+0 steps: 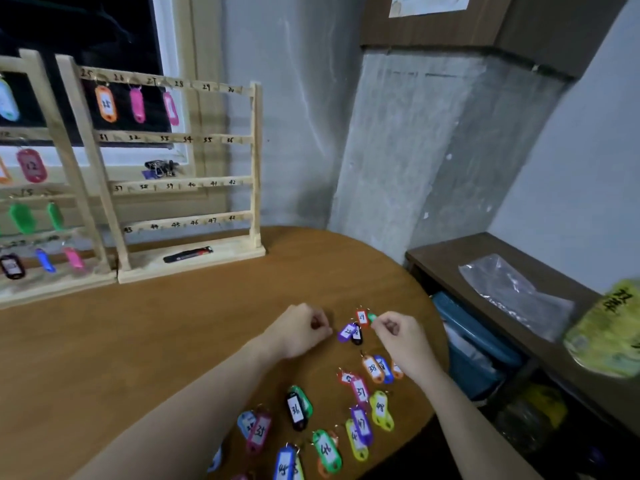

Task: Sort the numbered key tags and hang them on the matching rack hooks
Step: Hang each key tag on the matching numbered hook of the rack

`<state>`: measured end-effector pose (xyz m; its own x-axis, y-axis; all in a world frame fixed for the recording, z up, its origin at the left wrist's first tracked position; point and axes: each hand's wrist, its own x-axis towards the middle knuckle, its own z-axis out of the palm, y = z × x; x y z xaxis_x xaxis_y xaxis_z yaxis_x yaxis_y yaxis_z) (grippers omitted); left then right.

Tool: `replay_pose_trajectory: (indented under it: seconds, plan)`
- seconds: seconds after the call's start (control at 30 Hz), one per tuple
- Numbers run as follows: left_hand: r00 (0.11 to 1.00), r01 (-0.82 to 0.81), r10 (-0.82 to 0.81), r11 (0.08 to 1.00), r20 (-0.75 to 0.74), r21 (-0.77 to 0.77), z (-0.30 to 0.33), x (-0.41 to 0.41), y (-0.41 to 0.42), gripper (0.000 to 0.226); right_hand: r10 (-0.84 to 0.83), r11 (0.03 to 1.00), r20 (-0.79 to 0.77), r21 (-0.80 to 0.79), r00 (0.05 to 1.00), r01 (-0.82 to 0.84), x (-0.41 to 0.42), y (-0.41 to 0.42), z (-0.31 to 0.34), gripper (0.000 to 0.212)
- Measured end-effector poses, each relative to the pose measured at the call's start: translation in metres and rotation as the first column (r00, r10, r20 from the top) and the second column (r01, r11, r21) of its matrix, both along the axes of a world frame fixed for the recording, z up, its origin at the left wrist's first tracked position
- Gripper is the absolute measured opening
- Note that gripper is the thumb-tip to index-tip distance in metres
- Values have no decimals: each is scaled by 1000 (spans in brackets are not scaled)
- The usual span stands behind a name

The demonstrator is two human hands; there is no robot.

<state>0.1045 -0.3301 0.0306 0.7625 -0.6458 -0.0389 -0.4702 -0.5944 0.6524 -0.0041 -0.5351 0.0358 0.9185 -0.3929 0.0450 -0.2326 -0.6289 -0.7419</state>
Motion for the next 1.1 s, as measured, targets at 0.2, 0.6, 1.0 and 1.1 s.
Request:
replay_pose_trajectory:
  seconds: [0.2, 0.6, 1.0, 1.1]
  plan:
    - [1000, -5, 4, 999, -21, -41, -10, 7, -24, 22, -7, 959, 27, -283, 1000, 15, 8, 8, -12, 11]
    - [1000, -16, 15, 999, -13, -41, -18, 18, -48, 15, -69, 939, -131, -344, 989, 20, 30, 17, -14, 38]
    - [995, -55, 53, 998, -90, -21, -2, 26, 23, 21, -34, 915, -244, -397, 969, -68, 47, 43, -12, 10]
    - [991, -70, 69, 998, -115, 0, 1, 22, 34, 11, -10, 922, -256, -375, 967, -90, 46, 50, -10, 8]
